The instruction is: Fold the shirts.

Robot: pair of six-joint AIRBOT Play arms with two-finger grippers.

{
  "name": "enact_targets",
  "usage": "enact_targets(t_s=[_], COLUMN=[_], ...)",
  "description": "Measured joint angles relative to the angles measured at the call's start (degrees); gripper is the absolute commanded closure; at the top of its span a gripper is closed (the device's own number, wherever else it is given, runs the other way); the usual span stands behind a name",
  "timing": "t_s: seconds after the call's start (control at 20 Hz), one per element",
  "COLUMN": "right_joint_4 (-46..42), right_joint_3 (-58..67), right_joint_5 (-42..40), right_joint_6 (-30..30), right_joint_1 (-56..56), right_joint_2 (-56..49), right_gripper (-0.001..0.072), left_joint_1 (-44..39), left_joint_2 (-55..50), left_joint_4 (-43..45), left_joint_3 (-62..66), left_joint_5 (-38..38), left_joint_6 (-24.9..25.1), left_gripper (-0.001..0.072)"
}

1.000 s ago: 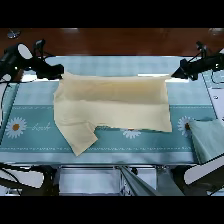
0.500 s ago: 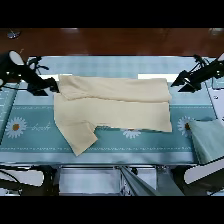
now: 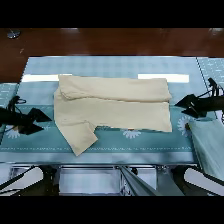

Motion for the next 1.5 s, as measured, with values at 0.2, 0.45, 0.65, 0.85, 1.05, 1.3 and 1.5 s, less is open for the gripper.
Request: enact_targets(t_s=[0.2,0.45,0.65,0.85,1.05,1.3,1.5], right_joint_4=[6.80,10.91,6.49,-3.89,-6.10,-1.44,1.14], right_joint_3=[-9.64,-12.41,-11.43,-12.61,-15.13,-15.06,-12.02], right_joint_5=[-2.75,-2.27,-0.35,3.52,4.50,1.05,-4.04], right_joint_6=[-3.56,-4.85,-3.37,1.79,4.28,4.83,3.50], right_joint_1=[-0.39,-0.79,-5.03,-7.67,-3.87,2.25,5.35], right_joint_2=[4.94,6.43,6.67,6.73,6.10,1.46,-1.88], right_gripper=[0.0094,0.0094,0.0094,0.0094,0.0093,0.0119,0.0687], left_joint_1=[2.34,-5.42,-11.91,-13.51,-13.90,-14.01,-14.01], left_joint_2=[3.10,4.02,4.04,4.11,4.17,4.17,4.11], left_joint_4=[-11.19,-23.52,-25.59,-27.30,-28.20,-28.48,-28.50], left_joint_3=[-13.64,-21.07,-21.57,-19.67,-18.36,-17.99,-17.64], left_joint_5=[4.66,12.48,18.43,14.25,12.00,11.47,11.74], left_joint_6=[6.14,12.00,16.37,19.45,20.57,20.98,21.09], left_gripper=[0.0006,0.0040,0.0685,0.0685,0.0685,0.0685,0.0686])
